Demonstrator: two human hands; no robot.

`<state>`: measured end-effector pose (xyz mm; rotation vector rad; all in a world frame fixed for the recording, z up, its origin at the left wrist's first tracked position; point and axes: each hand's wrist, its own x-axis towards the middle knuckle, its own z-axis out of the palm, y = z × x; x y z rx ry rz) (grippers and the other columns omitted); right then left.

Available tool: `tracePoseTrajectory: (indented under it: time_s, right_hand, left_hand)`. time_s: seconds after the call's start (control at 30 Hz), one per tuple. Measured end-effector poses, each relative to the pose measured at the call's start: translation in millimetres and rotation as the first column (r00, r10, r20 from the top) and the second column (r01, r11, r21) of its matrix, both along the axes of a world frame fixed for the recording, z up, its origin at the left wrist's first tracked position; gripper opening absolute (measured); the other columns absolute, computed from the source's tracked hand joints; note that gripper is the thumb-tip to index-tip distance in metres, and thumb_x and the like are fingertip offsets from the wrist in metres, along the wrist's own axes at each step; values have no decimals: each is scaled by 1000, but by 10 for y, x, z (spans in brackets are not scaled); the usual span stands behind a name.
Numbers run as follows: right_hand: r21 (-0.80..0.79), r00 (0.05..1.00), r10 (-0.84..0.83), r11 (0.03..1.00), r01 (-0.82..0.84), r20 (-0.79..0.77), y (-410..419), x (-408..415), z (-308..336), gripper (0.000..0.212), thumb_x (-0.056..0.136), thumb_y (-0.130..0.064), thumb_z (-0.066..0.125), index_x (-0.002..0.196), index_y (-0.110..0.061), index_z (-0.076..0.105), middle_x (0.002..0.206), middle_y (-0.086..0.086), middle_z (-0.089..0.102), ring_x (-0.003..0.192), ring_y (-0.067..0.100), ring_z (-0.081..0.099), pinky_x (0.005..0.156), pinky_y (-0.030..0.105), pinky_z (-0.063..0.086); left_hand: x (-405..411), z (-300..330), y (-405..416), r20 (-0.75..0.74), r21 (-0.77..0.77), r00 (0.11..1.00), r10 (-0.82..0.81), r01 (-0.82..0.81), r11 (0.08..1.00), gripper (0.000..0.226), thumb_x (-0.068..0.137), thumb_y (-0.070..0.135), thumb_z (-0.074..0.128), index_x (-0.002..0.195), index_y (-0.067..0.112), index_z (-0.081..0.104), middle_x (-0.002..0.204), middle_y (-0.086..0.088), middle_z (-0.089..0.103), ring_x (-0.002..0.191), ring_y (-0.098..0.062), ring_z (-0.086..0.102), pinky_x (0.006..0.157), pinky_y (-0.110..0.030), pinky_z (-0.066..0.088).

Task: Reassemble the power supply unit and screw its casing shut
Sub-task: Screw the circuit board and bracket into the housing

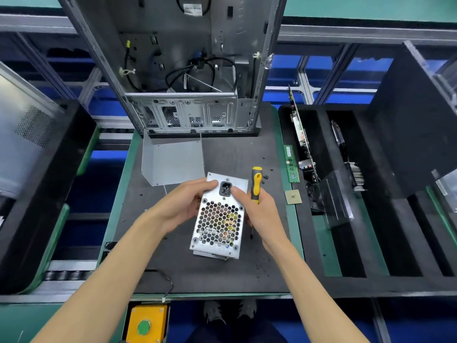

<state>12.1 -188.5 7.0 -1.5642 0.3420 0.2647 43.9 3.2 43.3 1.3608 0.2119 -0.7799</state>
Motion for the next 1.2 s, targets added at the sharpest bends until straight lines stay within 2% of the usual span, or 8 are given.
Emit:
tracePoseTrajectory:
  time_s: [0.1,0.37,0.63,0.77,0.87,0.93,1.03,1.2]
  right_hand:
    - [-22,1000,13,1000,-13,16,8,4,35,65,88,-48,77,108,10,55,105,33,64,80,31,60,75,42,49]
    - [3,999,-2,1000,3,-42,-159,2,-30,40,96,-53,64,79,-20,49,63,-8,50,53,8,43,46,17,36]
    - [377,942,-219,874,306,-256,-580,2,-55,31,106,-30,52,80,-14,49,59,-4,42,46,8,32,35,18,22]
    - [395,890,-346,804,444,-296,-874,-6,-80,39,107,-33,50,76,-11,56,59,2,47,48,15,48,43,25,44]
    - [351,880,-389,812,467,-272,-1028,1,-123,49,108,-39,47,73,-10,66,59,1,55,53,15,54,52,28,53]
    - [356,887,-379,816,455,-264,-1087,20,-140,59,108,-47,42,68,-14,70,56,-2,42,47,10,38,41,21,38]
    - [422,894,-368,790,445,-255,-1137,82,-138,54,108,-49,42,76,-12,65,54,-6,25,43,7,20,34,19,21]
    - [446,870,-400,748,492,-289,-1233,217,-142,34,107,-35,49,88,-8,60,53,0,43,43,11,36,37,21,28]
  left_hand:
    - [-15,-20,17,9,-29,1000,-24,25,999,27,101,34,57,118,23,75,122,-11,73,106,-22,72,81,-28,59]
    - [26,-36,-10,129,171,984,-122,99,980,25,102,44,54,116,34,72,114,-4,76,102,-19,72,96,-38,52]
    - [124,246,13,259,508,948,-185,29,861,19,101,42,55,105,28,68,81,1,77,62,-14,69,55,-26,54]
    - [393,449,-121,494,722,811,-314,-181,668,12,99,39,56,96,30,65,76,4,71,66,-17,64,63,-30,47]
    - [650,561,-481,596,674,697,-399,-164,720,8,94,23,65,89,27,70,69,9,69,66,-3,64,67,-20,48]
    - [850,503,-802,525,709,668,-528,0,705,10,91,16,69,86,24,71,66,9,71,60,2,63,64,-17,48]
    - [1177,246,-1263,325,821,599,-732,206,533,7,87,11,71,88,18,72,70,7,72,62,-4,65,70,-23,51]
    - [1549,-204,-1727,104,936,483,-869,247,249,9,83,8,70,80,17,72,78,3,70,81,-20,67,82,-37,59]
